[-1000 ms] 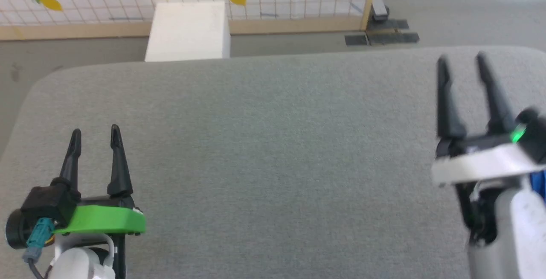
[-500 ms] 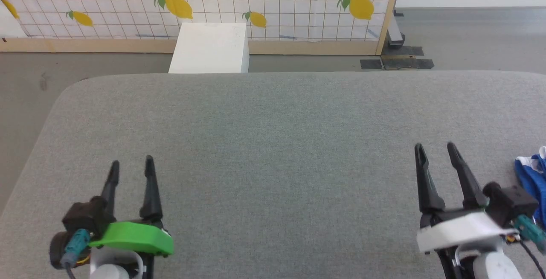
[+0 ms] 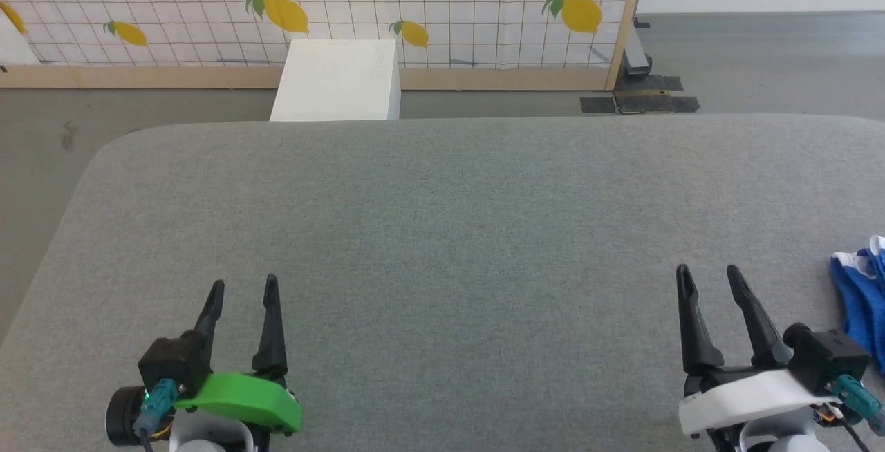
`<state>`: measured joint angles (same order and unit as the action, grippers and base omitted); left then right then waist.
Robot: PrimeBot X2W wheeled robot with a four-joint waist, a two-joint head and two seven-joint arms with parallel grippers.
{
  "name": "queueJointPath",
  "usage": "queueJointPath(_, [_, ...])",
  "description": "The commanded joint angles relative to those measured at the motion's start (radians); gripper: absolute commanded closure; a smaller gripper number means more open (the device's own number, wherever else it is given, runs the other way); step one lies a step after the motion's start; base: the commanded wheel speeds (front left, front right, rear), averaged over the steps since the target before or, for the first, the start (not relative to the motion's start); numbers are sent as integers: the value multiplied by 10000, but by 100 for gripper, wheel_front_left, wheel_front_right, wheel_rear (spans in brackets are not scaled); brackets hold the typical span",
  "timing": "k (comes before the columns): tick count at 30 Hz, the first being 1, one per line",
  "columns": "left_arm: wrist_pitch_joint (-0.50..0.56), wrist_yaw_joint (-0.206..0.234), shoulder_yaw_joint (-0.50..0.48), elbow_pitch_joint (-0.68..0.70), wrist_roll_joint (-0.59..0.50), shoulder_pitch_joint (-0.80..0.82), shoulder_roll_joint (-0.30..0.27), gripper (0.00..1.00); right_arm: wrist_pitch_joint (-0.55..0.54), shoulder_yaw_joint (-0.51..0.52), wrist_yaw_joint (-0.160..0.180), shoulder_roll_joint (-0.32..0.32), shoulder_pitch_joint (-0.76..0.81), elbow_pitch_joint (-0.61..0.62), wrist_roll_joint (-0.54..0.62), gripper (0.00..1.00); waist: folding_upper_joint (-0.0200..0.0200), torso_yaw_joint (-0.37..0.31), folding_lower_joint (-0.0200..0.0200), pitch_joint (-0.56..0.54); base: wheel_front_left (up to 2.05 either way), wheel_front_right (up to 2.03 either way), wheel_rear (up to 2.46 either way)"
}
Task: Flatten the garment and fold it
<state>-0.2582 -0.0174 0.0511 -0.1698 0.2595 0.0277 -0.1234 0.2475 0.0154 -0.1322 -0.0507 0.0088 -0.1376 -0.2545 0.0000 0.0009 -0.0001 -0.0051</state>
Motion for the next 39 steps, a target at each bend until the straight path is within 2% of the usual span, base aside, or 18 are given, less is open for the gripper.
queueJointPath(1, [-35, -40, 1, -24, -177, -118, 79, 0, 89, 28, 15, 4, 181, -46, -53, 0, 0, -13, 1, -2, 0, 0, 0])
queueJointPath(2, [7, -2, -20, -7, -111, -41, 32, 100, -7, 21, 0, -2, 112, -35, -2, 100, 0, -23, 1, 1, 0, 0, 0])
queueJointPath(39, [693, 44, -149, 442, -765, -100, 213, 100, -660, -28, 4, 0, 59, 337, 670, 100, 0, -20, 1, 14, 0, 0, 0])
